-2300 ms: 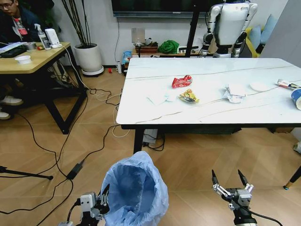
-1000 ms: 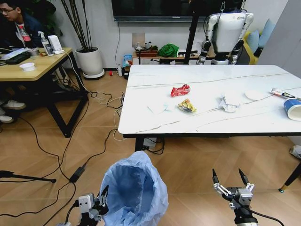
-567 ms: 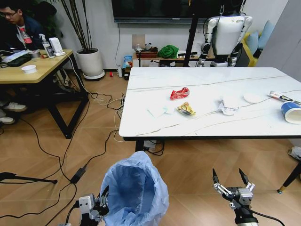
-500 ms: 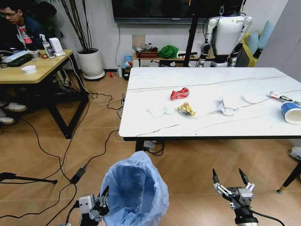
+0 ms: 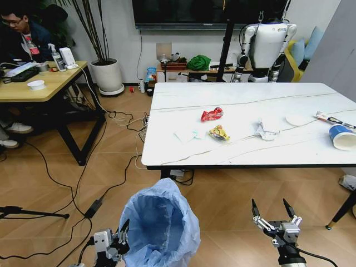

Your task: Pick up the trash bin and place the trash from the table into it.

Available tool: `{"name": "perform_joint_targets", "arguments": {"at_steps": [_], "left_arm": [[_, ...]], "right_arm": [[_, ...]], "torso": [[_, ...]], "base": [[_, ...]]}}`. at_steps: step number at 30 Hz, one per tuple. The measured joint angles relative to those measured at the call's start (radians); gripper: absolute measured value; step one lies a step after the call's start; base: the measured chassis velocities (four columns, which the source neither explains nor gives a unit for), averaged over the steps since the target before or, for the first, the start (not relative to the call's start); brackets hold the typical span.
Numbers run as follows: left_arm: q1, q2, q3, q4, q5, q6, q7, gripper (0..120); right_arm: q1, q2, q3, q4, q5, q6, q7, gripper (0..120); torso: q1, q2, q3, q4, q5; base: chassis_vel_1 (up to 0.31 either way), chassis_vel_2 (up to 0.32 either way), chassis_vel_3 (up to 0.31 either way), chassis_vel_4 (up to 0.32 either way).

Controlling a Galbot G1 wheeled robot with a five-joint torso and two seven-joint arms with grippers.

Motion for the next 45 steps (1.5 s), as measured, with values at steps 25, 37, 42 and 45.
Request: {"name": "perform_joint_targets", "arguments": {"at_steps": [25, 37, 42, 45], "left_arm": [[-0.006, 0.002, 0.001, 0.005, -0.005, -0.001, 0.0, 0], [-0.003, 0.001, -0.003, 0.003, -0.003, -0.001, 0.0, 0], [-0.001, -0.002, 0.0, 0.002, 0.001, -0.001, 0.0, 0], [-0.001, -0.003, 0.001, 0.002, 0.003, -0.001, 0.001, 0]], "right_arm": [[-0.001, 0.001, 0.0, 0.003, -0.003, 0.001, 0.0, 100], [-0.001, 0.001, -0.002, 0.003, -0.004, 0.001, -0.001, 100], [-0.001, 0.001, -0.002, 0.007, -0.004, 0.001, -0.001, 100], [-0.002, 0.0, -0.002, 0.009, -0.004, 0.0, -0.001, 100]], "torso": [[0.053, 0.122, 0.068, 0.0, 0.0], [0.08, 0.181, 0.101, 0.0, 0.0], [0.092, 0.207, 0.115, 0.0, 0.0], [0.098, 0.221, 0.123, 0.0, 0.0]], "base": [[0.0, 0.0, 0.0, 0.0], [0.0, 0.0, 0.0, 0.0], [0.0, 0.0, 0.0, 0.0], [0.0, 0.0, 0.0, 0.0]]}}
